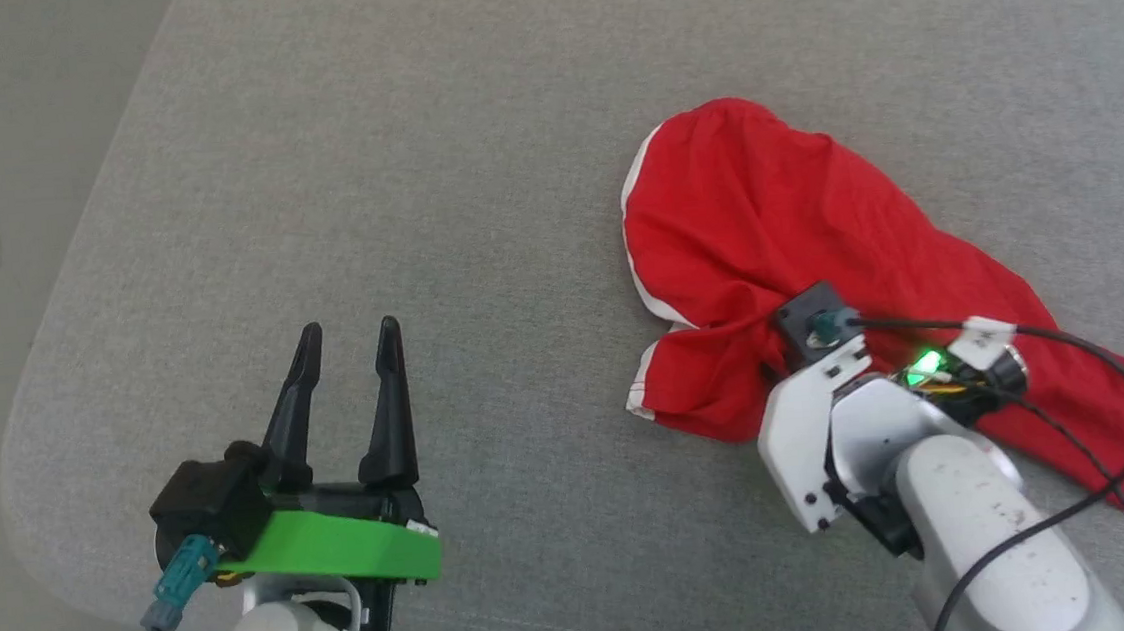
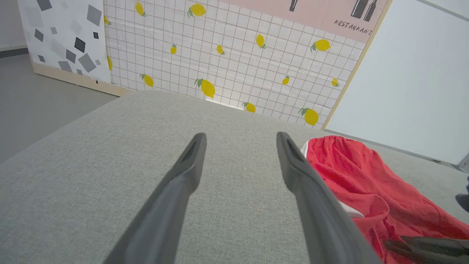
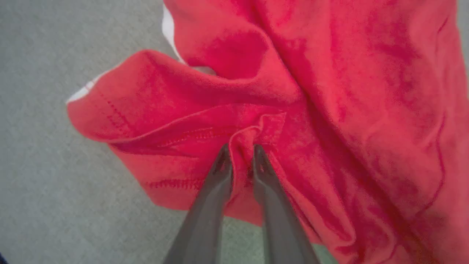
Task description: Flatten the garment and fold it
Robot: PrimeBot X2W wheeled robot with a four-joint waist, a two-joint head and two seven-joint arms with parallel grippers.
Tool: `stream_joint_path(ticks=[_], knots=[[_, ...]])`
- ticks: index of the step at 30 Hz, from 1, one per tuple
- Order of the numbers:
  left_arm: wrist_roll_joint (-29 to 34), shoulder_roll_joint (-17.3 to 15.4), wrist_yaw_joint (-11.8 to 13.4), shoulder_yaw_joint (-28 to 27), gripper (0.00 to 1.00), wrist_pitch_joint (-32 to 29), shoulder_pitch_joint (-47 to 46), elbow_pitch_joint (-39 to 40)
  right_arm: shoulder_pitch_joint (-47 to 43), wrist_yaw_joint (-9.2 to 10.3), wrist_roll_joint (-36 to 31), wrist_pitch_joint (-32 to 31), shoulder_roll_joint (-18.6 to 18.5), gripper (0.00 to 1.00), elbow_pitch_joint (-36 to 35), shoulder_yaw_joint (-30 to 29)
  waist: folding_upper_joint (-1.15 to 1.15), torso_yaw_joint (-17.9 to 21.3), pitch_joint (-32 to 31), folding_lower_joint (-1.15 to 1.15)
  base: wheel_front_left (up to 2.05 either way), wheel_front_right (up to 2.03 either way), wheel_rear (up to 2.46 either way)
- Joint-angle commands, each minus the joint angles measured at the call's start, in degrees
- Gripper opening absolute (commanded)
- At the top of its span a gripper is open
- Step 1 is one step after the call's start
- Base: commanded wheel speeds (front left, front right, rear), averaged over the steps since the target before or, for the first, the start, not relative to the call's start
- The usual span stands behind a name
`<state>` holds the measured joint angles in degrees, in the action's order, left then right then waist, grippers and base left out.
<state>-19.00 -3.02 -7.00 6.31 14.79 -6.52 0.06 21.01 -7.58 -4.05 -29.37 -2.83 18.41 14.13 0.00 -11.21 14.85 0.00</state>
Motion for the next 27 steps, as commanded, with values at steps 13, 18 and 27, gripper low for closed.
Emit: stream_joint_path(ticks=[13, 18, 27], knots=[[1.5, 0.1, 0.1, -1.2, 1.0, 0.2, 1.4, -0.9, -17.0, 0.09, 2.8, 4.4, 0.0, 0.0, -17.7, -24.0, 0.0, 3.4, -6.2, 0.0, 0.0, 0.0, 0.0], [2.0, 0.1, -0.1, -1.1, 1.0, 0.2, 1.9, -1.0, -17.3, 0.09, 0.0, 6.2, 0.0, 0.0, -17.3, -36.5, 0.0, 4.9, -7.0, 0.0, 0.0, 0.0, 0.0], [2.6, 0.1, -0.3, -0.3, 1.0, 0.2, 2.7, -2.1, -13.3, 0.09, 2.7, 17.2, 0.0, 1.0, -8.8, -40.0, 0.0, 5.8, -8.9, 0.0, 0.0, 0.0, 0.0]])
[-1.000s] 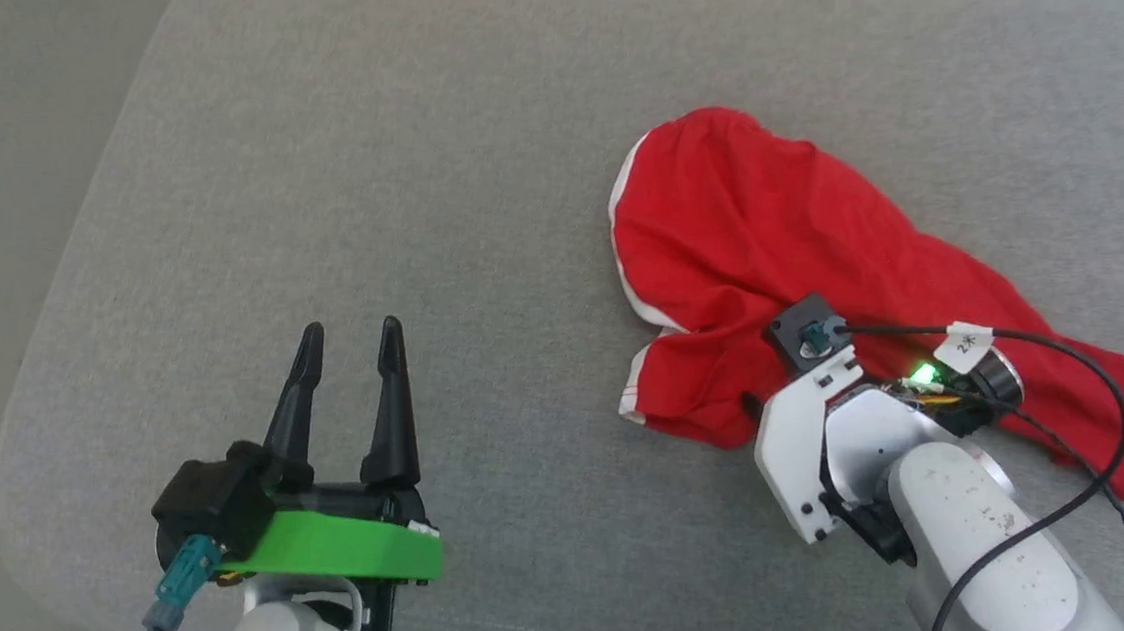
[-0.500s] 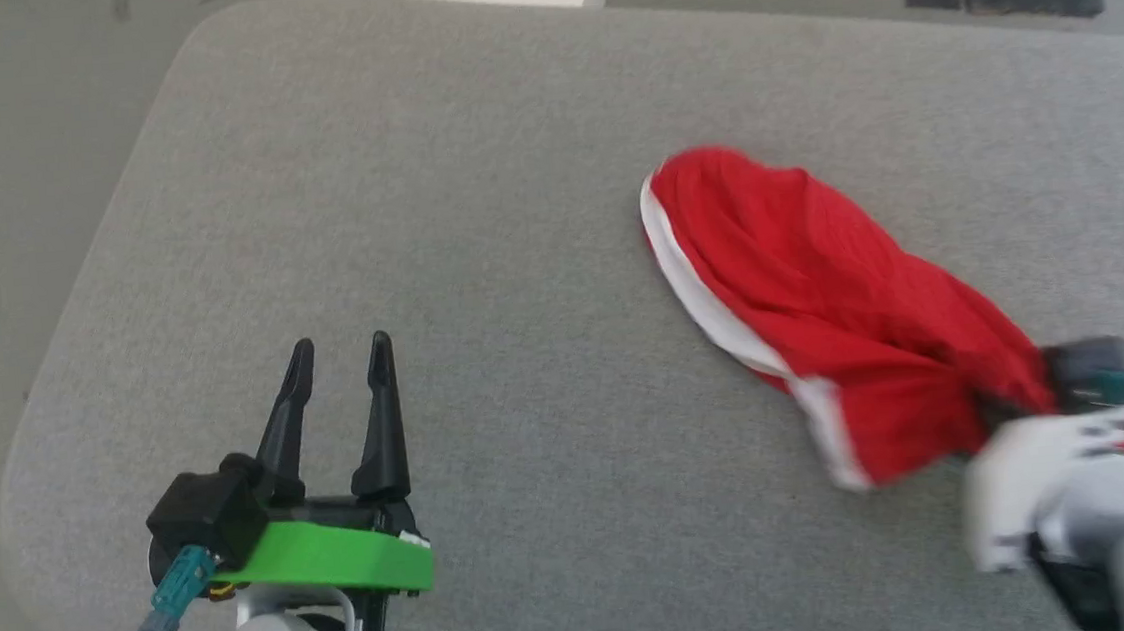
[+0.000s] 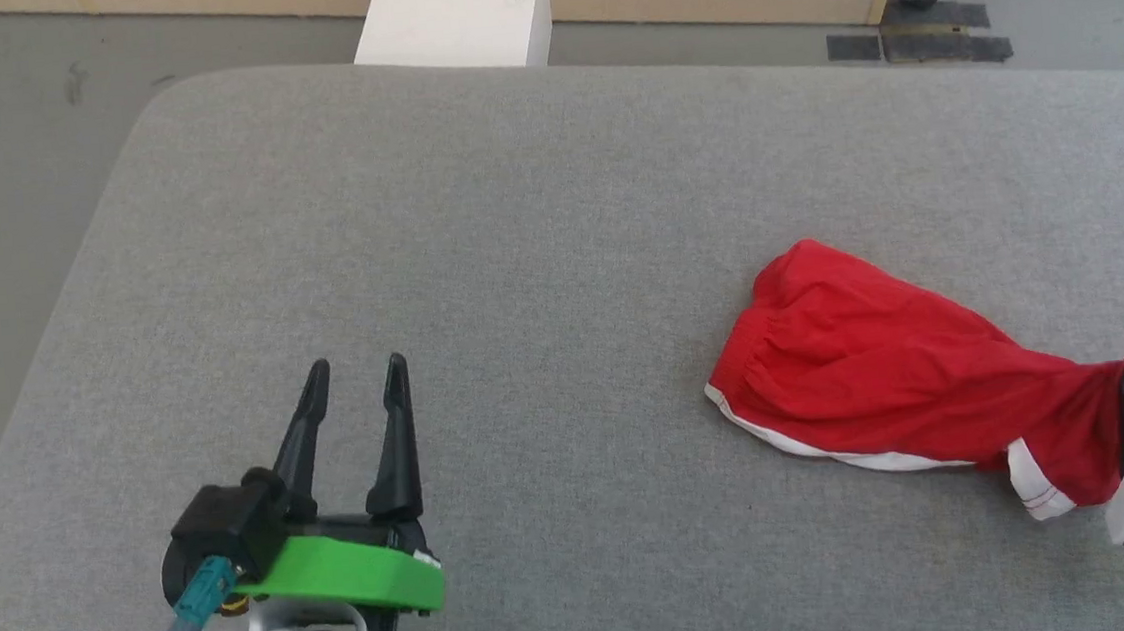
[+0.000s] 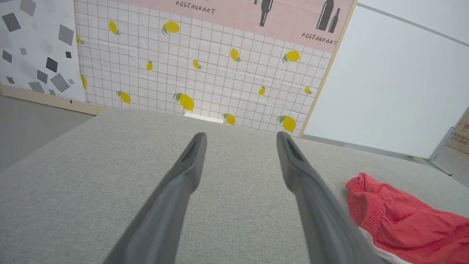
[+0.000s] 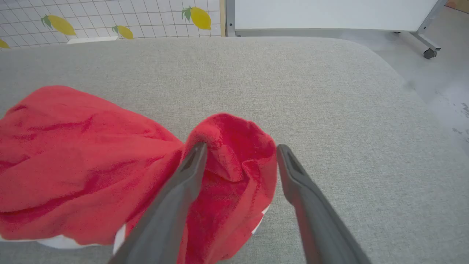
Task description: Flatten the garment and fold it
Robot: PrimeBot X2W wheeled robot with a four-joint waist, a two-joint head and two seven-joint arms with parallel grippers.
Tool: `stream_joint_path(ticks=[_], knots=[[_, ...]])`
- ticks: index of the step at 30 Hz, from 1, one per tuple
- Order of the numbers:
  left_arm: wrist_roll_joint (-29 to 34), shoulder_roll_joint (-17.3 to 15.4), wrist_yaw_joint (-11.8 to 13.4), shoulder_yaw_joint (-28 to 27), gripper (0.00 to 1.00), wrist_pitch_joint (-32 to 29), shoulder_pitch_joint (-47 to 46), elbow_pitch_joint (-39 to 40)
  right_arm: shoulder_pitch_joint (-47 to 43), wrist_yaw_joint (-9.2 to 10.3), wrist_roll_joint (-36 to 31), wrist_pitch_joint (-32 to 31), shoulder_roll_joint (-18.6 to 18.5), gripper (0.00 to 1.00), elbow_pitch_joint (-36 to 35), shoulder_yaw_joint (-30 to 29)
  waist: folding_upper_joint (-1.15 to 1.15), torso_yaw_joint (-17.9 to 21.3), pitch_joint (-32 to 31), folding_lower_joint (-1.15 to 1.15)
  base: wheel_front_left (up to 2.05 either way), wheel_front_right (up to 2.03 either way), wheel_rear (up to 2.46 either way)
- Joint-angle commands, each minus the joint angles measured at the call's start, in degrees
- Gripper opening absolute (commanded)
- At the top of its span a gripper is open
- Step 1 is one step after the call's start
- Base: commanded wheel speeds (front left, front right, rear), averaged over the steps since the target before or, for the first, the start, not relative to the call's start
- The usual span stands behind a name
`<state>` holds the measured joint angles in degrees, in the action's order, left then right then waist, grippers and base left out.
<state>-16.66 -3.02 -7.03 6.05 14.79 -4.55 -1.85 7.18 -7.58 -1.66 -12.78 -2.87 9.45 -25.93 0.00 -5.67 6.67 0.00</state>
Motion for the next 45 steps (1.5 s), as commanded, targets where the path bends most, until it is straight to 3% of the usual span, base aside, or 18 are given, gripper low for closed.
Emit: stream_joint_path(ticks=[1, 7, 11, 18, 22, 32, 45], knots=[[0.4, 0.1, -0.3, 0.1, 1.0, 0.2, 1.0, -0.5, 0.2, 0.09, 0.9, 3.2, 0.0, 1.0, 0.5, 0.0, 0.0, 0.3, -1.3, 0.0, 0.0, 0.0, 0.0], [-0.3, 0.1, -0.4, 1.9, 1.0, 0.2, 1.9, -1.9, -4.5, 0.09, 4.0, 17.5, 0.0, 1.0, 0.0, 1.2, 0.0, 1.4, -4.3, 0.0, 0.0, 0.0, 0.0], [-1.1, 0.1, -0.4, 5.5, 1.0, 0.2, 0.3, -3.4, -7.4, 0.09, 5.3, 22.0, 0.0, 1.0, 0.0, 2.3, 0.0, 3.5, -5.0, 0.0, 0.0, 0.0, 0.0], [-3.0, 0.1, -0.1, 12.9, 1.0, 0.2, -9.2, -10.7, -7.0, 0.09, 6.7, 23.6, 0.0, 1.0, -0.8, 7.0, 0.0, 8.4, -3.1, 0.0, 0.0, 0.0, 0.0], [-5.8, 0.1, 1.6, 18.6, 1.0, -0.9, -18.8, -18.4, -5.7, 0.09, 7.9, 24.0, 0.0, 1.0, -1.2, 9.5, 0.0, 10.7, -0.8, 0.0, 0.0, 0.0, 0.0], [-15.0, 0.1, 7.2, 31.0, 1.0, -13.0, -40.1, -32.7, -2.6, 0.09, 10.8, 25.2, 0.0, 1.0, -2.0, 14.3, 0.0, 15.6, 6.1, 0.0, 0.0, 0.0, 0.0], [-20.5, 0.1, 9.4, 41.1, 1.0, -29.2, -54.0, -46.7, 0.9, 0.09, 13.3, 27.2, 0.0, 1.0, -2.0, 16.8, 0.0, 19.3, 13.2, 0.0, 0.0, 0.0, 0.0]])
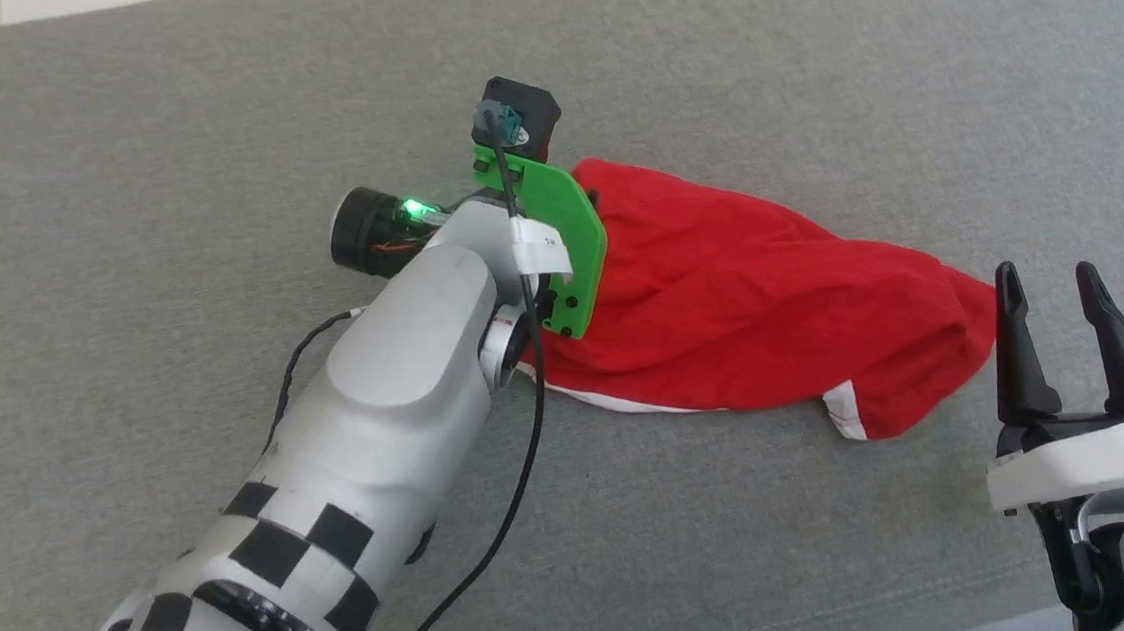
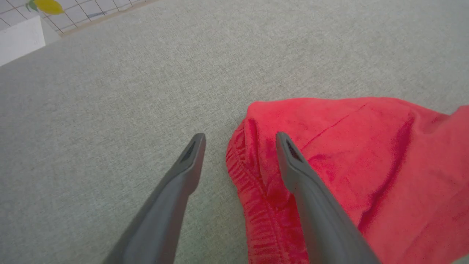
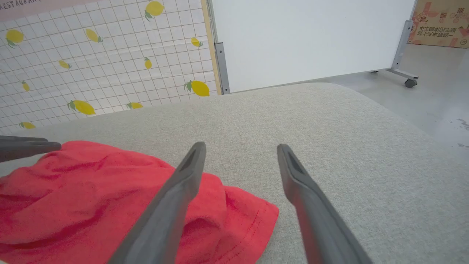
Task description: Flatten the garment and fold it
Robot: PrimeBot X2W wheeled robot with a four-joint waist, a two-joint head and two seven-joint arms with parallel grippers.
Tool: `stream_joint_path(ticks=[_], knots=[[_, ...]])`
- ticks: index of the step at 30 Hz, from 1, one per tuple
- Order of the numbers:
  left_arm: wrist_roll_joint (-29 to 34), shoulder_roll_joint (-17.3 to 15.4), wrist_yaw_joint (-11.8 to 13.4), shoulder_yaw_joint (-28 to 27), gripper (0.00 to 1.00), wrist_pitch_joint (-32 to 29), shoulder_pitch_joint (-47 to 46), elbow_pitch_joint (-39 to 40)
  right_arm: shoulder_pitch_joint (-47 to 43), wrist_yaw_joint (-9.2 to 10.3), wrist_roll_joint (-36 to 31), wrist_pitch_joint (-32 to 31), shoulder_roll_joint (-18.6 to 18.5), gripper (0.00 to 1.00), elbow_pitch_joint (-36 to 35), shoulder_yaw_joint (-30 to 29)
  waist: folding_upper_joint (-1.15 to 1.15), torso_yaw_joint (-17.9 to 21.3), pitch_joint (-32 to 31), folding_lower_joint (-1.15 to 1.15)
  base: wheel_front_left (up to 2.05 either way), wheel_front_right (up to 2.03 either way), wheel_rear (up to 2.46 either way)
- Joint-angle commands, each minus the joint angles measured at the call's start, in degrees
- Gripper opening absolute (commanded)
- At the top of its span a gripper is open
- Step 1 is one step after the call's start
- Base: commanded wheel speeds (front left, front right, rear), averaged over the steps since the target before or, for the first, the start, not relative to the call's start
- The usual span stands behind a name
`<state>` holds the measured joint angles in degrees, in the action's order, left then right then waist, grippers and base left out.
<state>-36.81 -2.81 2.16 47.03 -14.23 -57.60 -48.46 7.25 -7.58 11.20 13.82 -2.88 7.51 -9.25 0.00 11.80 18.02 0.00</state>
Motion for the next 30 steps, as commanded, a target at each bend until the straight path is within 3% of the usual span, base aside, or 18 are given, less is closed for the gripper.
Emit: stream_joint_path(ticks=[1, 10, 11, 12, 13, 21, 30], knots=[[-0.9, -0.1, 0.1, 0.9, 1.0, -1.6, -1.3, -0.8, 1.0, 0.09, 0.6, 0.7, 0.0, 1.0, 0.0, 0.2, 0.0, 2.0, 2.0, 0.0, 0.0, 0.0, 0.0], [-4.5, -0.1, 0.0, 6.9, 1.0, -15.9, -1.7, -5.0, 1.4, 0.09, 1.4, 1.1, 0.0, 1.0, -0.3, 0.6, 0.0, 2.8, 2.3, 0.0, 0.0, 0.0, 0.0], [-4.6, -0.1, 0.2, 7.4, 0.76, -16.8, -1.7, -5.3, 1.4, 0.09, 1.4, 1.1, 0.0, 1.0, -0.3, 0.6, 0.0, 2.8, 2.2, 0.0, 0.0, 0.0, 0.0], [-4.6, -0.1, 0.6, 7.5, 0.07, -16.6, -1.8, -5.5, 1.4, 0.09, 1.4, 1.1, 0.0, 1.0, -0.3, 0.6, 0.0, 2.8, 2.2, 0.0, 0.0, 0.0, 0.0], [-4.7, -0.1, 1.4, 7.2, 0.0, -15.4, -1.9, -5.6, 1.3, 0.09, 1.4, 1.1, 0.0, 1.0, -0.4, 0.6, 0.0, 2.7, 2.1, 0.0, 0.0, 0.0, 0.0], [-7.7, -2.4, 8.2, -0.9, 0.0, 2.5, 0.2, -7.6, -0.1, 0.09, 0.2, 1.2, 0.0, 1.0, -1.0, 0.3, 0.0, -0.5, -0.8, 0.0, 0.0, 0.0, 0.0], [-12.4, -8.2, 11.4, -7.9, 0.0, 11.6, 7.5, -9.2, -1.8, 0.09, -0.8, 0.2, 0.0, 1.0, -1.9, 0.6, 0.0, -4.1, -4.8, 0.0, 0.0, 0.0, 0.0]])
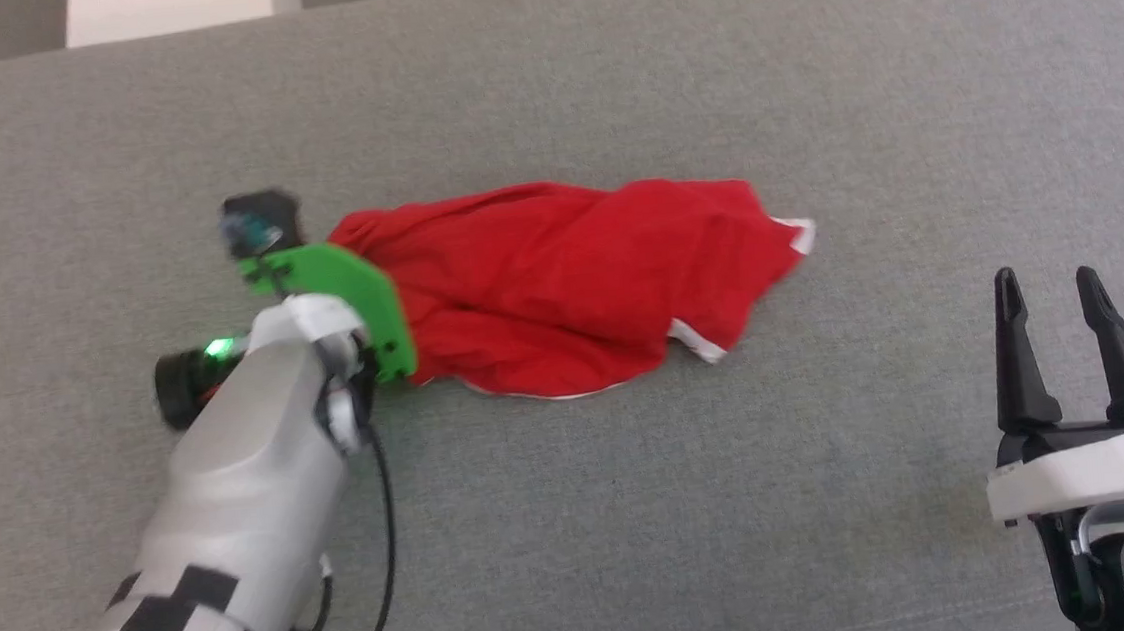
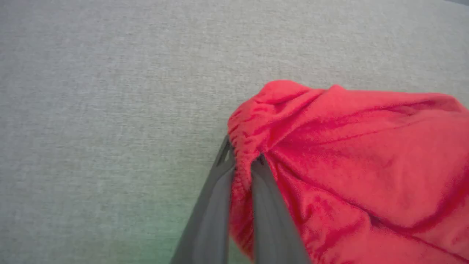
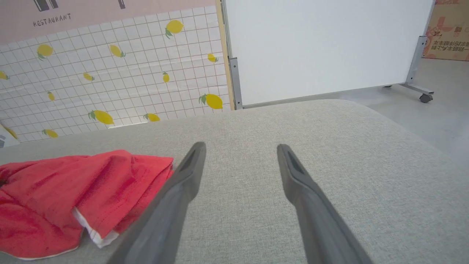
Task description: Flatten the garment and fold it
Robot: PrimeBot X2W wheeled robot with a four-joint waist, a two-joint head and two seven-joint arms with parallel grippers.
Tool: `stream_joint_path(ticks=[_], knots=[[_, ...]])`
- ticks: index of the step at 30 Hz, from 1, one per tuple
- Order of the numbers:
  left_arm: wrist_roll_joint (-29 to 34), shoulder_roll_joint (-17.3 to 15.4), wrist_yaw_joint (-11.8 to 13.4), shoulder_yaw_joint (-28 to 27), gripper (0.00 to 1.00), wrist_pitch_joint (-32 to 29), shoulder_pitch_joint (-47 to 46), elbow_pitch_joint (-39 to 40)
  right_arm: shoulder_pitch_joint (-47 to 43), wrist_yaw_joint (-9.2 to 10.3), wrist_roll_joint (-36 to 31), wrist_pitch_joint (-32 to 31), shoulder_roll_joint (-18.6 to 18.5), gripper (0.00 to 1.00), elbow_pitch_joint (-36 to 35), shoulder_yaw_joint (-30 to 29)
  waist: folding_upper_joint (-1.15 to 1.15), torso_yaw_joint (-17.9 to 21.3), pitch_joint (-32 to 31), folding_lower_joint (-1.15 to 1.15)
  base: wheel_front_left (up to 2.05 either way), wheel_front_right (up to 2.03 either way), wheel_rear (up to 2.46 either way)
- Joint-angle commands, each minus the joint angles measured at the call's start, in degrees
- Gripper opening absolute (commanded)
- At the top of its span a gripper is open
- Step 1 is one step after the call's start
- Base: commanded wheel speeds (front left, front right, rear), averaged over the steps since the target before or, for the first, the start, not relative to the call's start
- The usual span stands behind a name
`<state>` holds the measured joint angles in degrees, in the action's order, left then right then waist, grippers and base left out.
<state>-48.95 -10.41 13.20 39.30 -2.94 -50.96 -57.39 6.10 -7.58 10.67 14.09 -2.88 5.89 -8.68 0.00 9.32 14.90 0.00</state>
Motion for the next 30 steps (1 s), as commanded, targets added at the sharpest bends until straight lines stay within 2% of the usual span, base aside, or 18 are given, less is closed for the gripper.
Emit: stream_joint_path(ticks=[1, 5, 6, 7, 11, 16, 18, 22, 26, 30], knots=[[-0.9, -1.4, 0.7, -0.9, 0.0, 0.8, 2.0, -0.3, -0.9, 0.09, -0.3, -0.3, 0.0, 1.0, -0.4, 0.0, 0.0, -1.9, -2.2, 0.0, 0.0, 0.0, 0.0], [-3.5, -3.4, 1.6, -3.8, 0.0, 2.8, 6.1, 0.1, -1.8, 0.09, -0.6, -0.9, 0.0, 1.0, -1.0, -0.3, 0.0, -2.9, -3.5, 0.0, 0.0, 0.0, 0.0], [-4.0, -3.6, 1.4, -4.3, 0.54, 3.5, 7.0, 0.6, -2.0, 0.09, -0.6, -1.0, 0.0, 1.0, -1.1, -0.3, 0.0, -3.1, -3.7, 0.0, 0.0, 0.0, 0.0], [-4.4, -3.8, 0.7, -4.8, 1.0, 5.1, 8.0, 1.5, -2.2, 0.09, -0.6, -1.2, 0.0, 1.0, -1.3, -0.3, 0.0, -3.4, -4.0, 0.0, 0.0, 0.0, 0.0], [-5.6, -3.6, -2.3, -7.2, 1.0, 14.2, 12.1, 6.5, -2.8, 0.09, -0.8, -1.7, 0.0, 1.0, -1.8, -0.1, 0.0, -4.3, -5.0, 0.0, 0.0, 0.0, 0.0], [-4.0, -3.9, -4.6, -11.4, 1.0, 17.8, 18.6, 15.4, -3.5, 0.09, -1.5, -2.7, 0.0, 1.0, -2.8, 0.4, 0.0, -5.7, -6.5, 0.0, 0.0, 0.0, 0.0], [0.2, -4.1, -4.6, -16.1, 1.0, 17.9, 22.0, 23.0, -3.8, 0.09, -1.9, -3.2, 0.0, 1.0, -3.4, 0.7, 0.0, -6.6, -6.9, 0.0, 0.0, 0.0, 0.0], [9.8, -1.2, -5.8, -25.3, 1.0, 17.9, 31.6, 37.3, -3.7, 0.09, -2.9, -5.2, 0.0, 1.0, -4.1, 2.9, 0.0, -8.0, -7.3, 0.0, 0.0, 0.0, 0.0], [18.6, 3.4, -9.0, -32.5, 1.0, 17.9, 39.0, 47.9, -1.9, 0.09, -4.3, -9.8, 0.0, 1.0, -2.7, 7.6, 0.0, -9.7, -6.8, 0.0, 0.0, 0.0, 0.0], [24.6, 6.2, -12.9, -36.6, 1.0, 17.9, 41.9, 53.4, 1.6, 0.09, -4.7, -15.4, 0.0, 1.0, 0.8, 11.7, 0.0, -11.6, -5.5, 0.0, 0.0, 0.0, 0.0]])
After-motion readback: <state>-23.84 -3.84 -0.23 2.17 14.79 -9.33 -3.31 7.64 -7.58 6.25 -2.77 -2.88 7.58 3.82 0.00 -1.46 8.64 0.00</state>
